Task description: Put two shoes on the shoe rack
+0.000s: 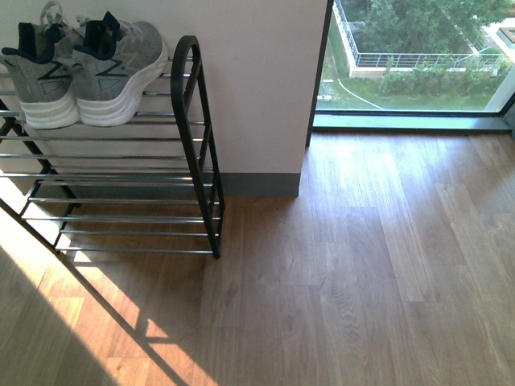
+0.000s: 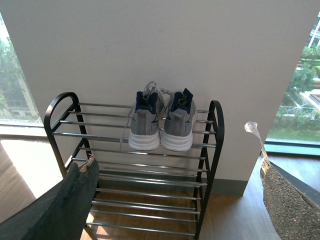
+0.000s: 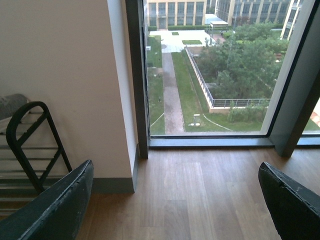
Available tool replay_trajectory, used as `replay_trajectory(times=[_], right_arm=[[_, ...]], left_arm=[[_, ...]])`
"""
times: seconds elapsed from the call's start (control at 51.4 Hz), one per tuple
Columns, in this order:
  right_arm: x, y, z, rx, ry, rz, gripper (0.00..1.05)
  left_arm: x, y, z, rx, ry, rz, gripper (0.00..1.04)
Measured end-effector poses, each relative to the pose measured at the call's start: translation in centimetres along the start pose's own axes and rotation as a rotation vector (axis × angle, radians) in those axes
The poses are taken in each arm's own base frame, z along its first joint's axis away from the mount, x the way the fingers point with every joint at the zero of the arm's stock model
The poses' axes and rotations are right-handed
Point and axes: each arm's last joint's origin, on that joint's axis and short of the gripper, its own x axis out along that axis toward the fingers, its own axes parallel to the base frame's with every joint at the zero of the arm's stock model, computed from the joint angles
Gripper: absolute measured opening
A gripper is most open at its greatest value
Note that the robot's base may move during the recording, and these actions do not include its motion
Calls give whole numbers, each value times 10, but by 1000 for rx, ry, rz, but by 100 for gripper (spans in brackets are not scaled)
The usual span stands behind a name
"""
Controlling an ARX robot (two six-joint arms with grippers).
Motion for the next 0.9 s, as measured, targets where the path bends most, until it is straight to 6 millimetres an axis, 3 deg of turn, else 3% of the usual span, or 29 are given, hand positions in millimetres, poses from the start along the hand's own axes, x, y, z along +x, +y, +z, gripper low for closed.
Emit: replay_trajectory(times=[0.896], right_arm=[[0,0,0,0,-1,0,96]], left_arm=[[0,0,0,0,0,1,95]])
